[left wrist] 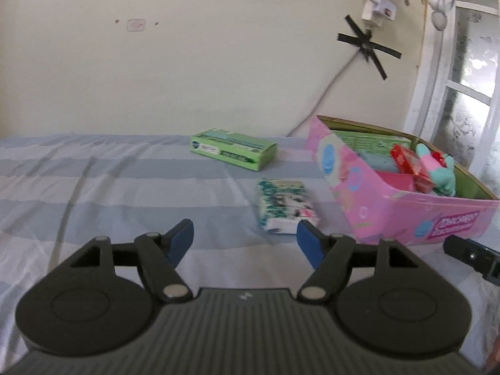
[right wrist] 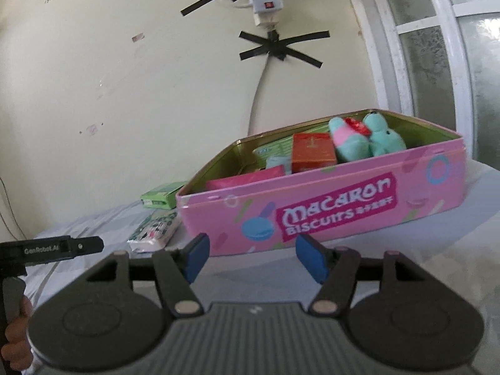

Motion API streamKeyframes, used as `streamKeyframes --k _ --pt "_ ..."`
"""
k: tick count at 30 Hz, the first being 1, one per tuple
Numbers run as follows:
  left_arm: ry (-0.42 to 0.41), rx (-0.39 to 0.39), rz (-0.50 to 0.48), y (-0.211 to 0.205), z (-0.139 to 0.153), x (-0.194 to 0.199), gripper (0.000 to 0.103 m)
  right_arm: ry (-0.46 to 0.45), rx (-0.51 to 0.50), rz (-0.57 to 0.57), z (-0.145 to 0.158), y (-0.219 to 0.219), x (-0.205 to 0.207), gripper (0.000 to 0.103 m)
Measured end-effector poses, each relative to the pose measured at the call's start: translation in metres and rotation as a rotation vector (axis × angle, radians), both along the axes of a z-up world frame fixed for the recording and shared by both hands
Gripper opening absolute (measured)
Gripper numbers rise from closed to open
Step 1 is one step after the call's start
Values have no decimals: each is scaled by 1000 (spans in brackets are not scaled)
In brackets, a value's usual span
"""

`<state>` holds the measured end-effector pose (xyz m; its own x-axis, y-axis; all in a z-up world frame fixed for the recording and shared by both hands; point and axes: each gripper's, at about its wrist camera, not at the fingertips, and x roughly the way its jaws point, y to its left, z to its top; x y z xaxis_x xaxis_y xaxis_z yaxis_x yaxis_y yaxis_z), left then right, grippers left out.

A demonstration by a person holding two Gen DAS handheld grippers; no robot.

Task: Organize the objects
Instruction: 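Move the right gripper over to the birdcage-print tissue pack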

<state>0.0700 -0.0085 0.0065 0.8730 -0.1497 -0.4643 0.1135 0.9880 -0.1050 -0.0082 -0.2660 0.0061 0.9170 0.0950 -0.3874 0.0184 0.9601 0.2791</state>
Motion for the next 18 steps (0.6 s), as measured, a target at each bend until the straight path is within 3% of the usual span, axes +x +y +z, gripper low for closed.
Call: streamKeyframes --k 6,11,18 --pt "-30 23 -22 -25 -8 -10 75 -27 18 -21 -5 -6 -7 63" --pt "-54 88 -45 -39 -18 -16 75 -51 26 -12 -6 -7 -10 66" --pt "-61 64 -55 -37 -18 -18 76 -48 -1 15 -7 -2 -7 67"
